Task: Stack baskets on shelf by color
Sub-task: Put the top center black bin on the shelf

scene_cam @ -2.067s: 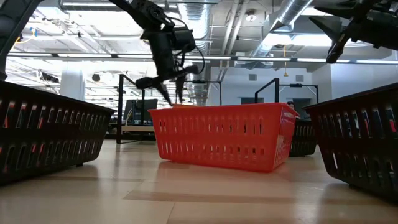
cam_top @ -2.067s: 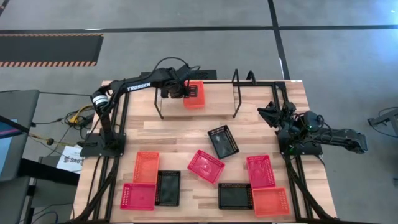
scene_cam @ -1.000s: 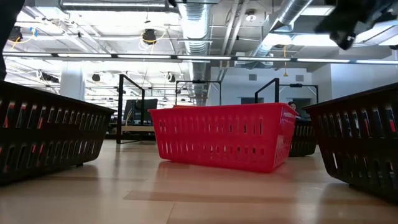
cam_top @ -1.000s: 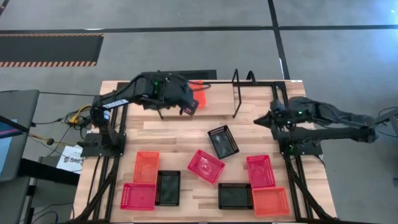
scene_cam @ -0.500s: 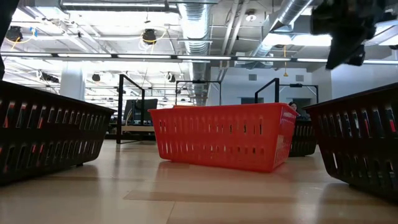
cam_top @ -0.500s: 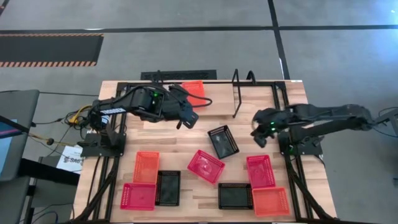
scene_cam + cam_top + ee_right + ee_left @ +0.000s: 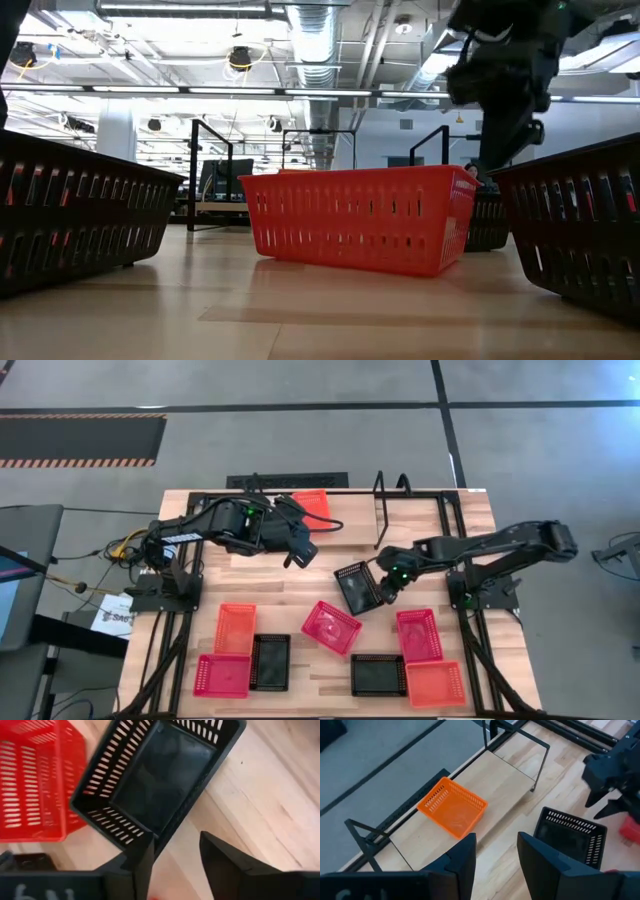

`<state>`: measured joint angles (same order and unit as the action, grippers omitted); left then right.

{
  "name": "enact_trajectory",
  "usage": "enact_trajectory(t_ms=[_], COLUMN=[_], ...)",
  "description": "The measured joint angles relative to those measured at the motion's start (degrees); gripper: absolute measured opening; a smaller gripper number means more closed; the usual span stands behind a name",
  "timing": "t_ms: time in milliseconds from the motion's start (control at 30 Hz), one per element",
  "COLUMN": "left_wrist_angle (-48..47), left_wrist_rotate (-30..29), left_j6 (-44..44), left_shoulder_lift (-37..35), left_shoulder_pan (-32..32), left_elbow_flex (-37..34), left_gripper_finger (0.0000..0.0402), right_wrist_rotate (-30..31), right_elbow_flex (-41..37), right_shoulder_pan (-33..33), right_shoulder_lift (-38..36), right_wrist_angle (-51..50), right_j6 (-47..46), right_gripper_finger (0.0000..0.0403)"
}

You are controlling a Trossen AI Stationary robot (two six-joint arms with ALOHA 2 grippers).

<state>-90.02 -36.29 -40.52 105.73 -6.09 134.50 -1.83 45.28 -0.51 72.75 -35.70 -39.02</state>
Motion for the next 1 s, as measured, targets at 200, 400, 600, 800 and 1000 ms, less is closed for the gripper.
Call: enact_trajectory(t_ms=[200, 400, 600, 800, 1000], left_wrist_angle=[0.0, 0.0, 0.0, 0.0, 0.0], left_wrist_rotate=[0.0, 0.0, 0.0, 0.8, 1.5], left_j6=[1.7, 2.2, 2.0, 1.7, 1.0], left_shoulder_lift=[0.0, 0.0, 0.0, 0.0, 0.0], left_shoulder_pan=[0.0, 0.0, 0.0, 0.0, 0.0], left_elbow_flex=[0.0, 0.0, 0.0, 0.0, 0.0], left_gripper_finger=[0.0132, 0.0132, 0.0132, 0.0132, 0.0132], right_wrist_rotate=[0.0, -0.1, -0.9, -4.2, -4.3], right_elbow_flex=[0.0, 0.0, 0.0, 0.1, 5.1], right_shoulder_pan=[0.0, 0.0, 0.0, -0.7, -0.8], right_shoulder_lift=[4.7, 8.8, 12.1, 13.0, 10.6], right_wrist_angle=[3.0, 7.3, 8.1, 8.2, 6.7], right_j6=[0.1, 0.5, 0.2, 0.0, 2.0], right_gripper_finger=[0.0208, 0.0195, 0.0165, 0.0054, 0.0014])
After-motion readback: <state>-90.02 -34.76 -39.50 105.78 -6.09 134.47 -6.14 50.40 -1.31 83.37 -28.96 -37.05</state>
